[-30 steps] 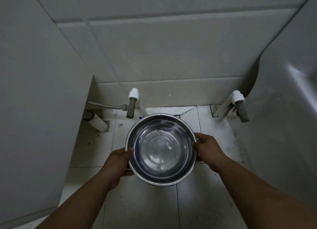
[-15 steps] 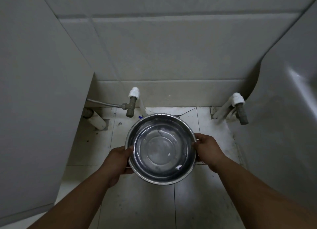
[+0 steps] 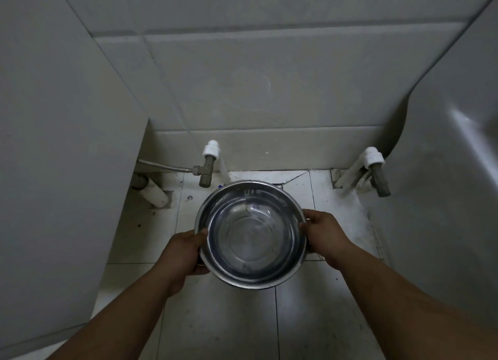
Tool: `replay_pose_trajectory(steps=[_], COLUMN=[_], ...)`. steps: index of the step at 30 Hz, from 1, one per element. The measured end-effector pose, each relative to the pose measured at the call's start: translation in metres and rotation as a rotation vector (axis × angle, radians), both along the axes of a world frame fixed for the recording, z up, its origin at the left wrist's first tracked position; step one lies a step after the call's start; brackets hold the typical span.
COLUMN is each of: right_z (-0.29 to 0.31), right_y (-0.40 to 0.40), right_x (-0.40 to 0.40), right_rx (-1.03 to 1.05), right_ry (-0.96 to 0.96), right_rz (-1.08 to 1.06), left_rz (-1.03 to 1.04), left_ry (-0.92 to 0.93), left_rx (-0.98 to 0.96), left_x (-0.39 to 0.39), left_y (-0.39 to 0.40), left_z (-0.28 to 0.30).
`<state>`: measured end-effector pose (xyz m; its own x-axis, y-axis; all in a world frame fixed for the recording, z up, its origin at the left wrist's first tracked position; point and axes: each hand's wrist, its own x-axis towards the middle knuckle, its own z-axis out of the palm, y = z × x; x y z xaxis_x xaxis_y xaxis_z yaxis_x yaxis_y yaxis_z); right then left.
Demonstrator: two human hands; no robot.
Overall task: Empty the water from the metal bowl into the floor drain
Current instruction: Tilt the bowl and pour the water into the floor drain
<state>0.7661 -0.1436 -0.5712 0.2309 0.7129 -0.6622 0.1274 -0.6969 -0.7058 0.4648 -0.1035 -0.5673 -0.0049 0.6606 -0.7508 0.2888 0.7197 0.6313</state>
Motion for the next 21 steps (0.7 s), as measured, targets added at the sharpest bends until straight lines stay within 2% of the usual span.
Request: replay_pose_trajectory(steps=[21], right_z=[0.0038], right_y=[0.0055], right_x=[-0.0068], right_rx=[-0.004], right_ry=[0.034], right_rz=[0.012], left_rz=[-0.019], left_ry=[0.054], left_rx=[0.037], left_x=[-0.0087], left_y=[0.0060], left_z=[0.0055])
